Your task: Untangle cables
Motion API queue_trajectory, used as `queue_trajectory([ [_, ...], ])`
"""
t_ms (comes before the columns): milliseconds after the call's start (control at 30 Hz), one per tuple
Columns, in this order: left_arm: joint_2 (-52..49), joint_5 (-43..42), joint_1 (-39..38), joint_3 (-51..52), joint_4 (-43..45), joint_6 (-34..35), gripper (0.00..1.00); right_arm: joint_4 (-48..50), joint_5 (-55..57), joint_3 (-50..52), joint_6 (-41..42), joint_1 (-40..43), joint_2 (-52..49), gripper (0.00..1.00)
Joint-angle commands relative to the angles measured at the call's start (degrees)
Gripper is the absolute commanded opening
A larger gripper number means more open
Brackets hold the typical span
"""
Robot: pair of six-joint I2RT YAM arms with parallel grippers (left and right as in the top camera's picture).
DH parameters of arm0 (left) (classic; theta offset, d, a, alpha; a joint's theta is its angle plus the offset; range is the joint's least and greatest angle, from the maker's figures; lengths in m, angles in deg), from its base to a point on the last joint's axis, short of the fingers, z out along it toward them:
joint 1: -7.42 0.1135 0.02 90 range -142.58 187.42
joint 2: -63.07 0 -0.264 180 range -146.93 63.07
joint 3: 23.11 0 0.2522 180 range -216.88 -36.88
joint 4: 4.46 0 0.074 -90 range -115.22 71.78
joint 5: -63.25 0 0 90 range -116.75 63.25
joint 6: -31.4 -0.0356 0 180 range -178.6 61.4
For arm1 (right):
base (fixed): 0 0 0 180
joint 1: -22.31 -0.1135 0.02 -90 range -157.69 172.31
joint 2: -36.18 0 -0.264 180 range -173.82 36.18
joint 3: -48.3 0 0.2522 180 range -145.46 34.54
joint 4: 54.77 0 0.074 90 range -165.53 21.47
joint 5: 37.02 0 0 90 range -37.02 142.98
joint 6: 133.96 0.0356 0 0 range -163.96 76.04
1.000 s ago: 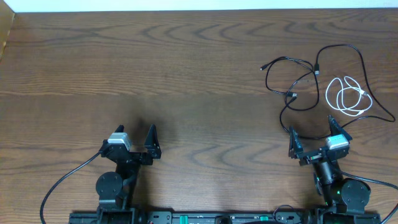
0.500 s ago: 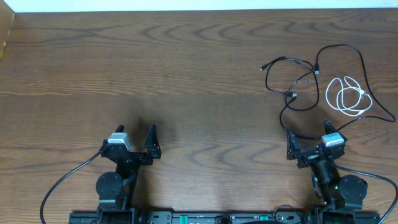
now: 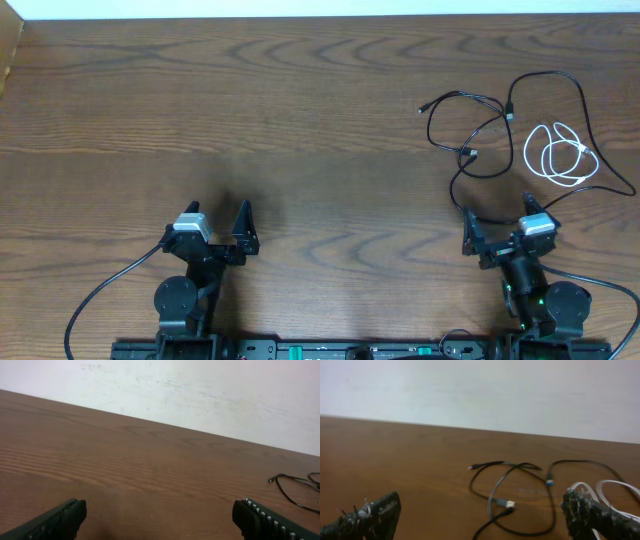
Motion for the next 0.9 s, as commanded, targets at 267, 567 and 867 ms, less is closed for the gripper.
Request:
queue_trajectory([
  [267, 0.02, -0.48, -0.09, 0.87, -2.21, -0.74, 0.98, 1.88, 29.18, 0.11, 19.10, 0.39, 0.39, 0.99],
  [567, 0.02, -0.48, -0.09, 0.87, -2.21, -0.74, 0.98, -2.43, 14.69, 0.13, 2.32, 0.20, 0.35, 0.99],
  [867, 0.02, -0.50, -0.09, 0.87, -2.21, -0.74, 0.98, -2.45, 14.62, 0.13, -2.16, -4.22, 0.35, 0.99],
])
